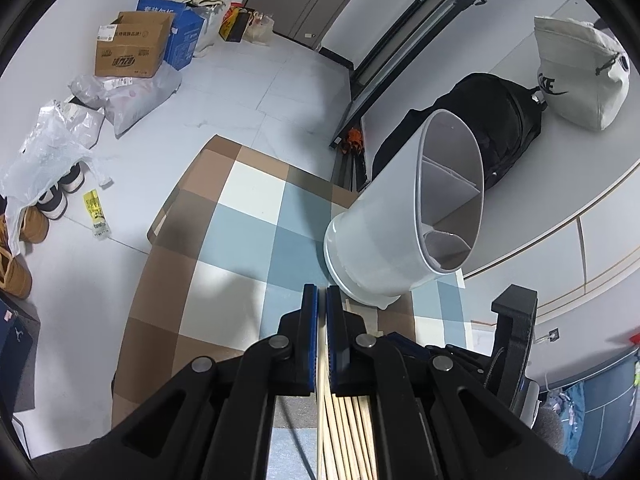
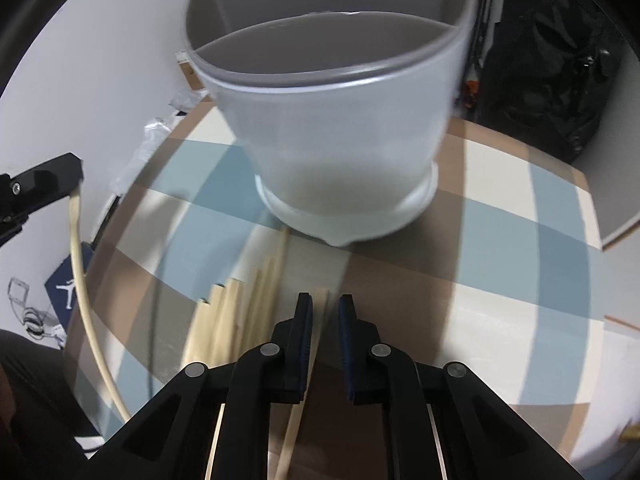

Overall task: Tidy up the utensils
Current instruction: 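Lift the stick with the left tool while the right tool grasps another stick, then raise both held sticks up over the grey divided holder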

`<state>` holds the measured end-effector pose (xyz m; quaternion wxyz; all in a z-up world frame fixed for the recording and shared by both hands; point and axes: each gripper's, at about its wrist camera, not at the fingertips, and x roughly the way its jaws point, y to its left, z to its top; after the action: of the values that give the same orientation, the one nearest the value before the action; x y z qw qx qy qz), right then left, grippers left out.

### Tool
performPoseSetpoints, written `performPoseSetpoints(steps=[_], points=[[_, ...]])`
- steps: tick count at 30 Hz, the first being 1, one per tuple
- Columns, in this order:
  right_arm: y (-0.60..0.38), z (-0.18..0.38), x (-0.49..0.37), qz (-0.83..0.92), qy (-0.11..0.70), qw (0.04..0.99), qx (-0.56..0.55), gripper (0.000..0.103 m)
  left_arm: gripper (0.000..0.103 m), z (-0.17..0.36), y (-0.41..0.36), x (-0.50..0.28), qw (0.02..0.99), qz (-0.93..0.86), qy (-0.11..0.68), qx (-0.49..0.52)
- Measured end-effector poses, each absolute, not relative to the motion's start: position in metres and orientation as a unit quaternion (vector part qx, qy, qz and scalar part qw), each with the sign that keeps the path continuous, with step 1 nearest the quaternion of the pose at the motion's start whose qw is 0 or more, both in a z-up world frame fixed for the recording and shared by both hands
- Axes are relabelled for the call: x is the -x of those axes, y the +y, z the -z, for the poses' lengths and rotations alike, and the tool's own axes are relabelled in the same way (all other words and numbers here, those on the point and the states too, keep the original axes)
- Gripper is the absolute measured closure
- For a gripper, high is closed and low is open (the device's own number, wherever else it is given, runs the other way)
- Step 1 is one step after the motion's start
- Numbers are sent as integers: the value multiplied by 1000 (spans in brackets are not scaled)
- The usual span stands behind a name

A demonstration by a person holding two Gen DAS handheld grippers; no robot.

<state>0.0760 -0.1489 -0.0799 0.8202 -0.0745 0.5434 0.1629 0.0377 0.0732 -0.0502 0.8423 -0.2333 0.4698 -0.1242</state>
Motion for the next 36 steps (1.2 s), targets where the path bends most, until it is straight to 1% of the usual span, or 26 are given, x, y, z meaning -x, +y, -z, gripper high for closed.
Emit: performPoseSetpoints(steps=[2, 4, 10, 12, 14, 17, 22, 25, 30, 36], points=[[-150, 79, -75, -165, 547, 818, 70, 95, 103, 50, 73, -37, 843, 122, 469, 232], [-156, 77, -73, -167, 549, 816, 69, 91, 103, 50, 72, -37, 844, 122, 468, 231], [-158, 76, -70, -168, 538, 822, 84, 89, 103, 50, 72, -38, 845, 118, 468, 230], [-153, 77, -74, -167, 538, 823, 74, 97, 103, 49, 71, -38, 846, 119, 466, 228], [-155, 78, -75, -166, 535, 827, 55, 98, 103, 46, 70, -37, 850, 119, 462, 224], [-167, 63, -70, -166, 505, 847, 26, 98, 103, 39, 67, -35, 857, 119, 452, 220], [-181, 26, -54, -179, 430, 885, -5, 98, 103, 28, 62, -29, 869, 122, 431, 212], [-188, 4, -46, -190, 384, 903, -32, 98, 103, 16, 58, -23, 880, 136, 407, 204], [-193, -31, -36, -192, 311, 930, -47, 98, 103, -10, 50, -9, 903, 147, 365, 174], [-181, -70, -43, -208, 254, 943, -62, 98, 103, -28, 49, -14, 904, 149, 351, 193]])
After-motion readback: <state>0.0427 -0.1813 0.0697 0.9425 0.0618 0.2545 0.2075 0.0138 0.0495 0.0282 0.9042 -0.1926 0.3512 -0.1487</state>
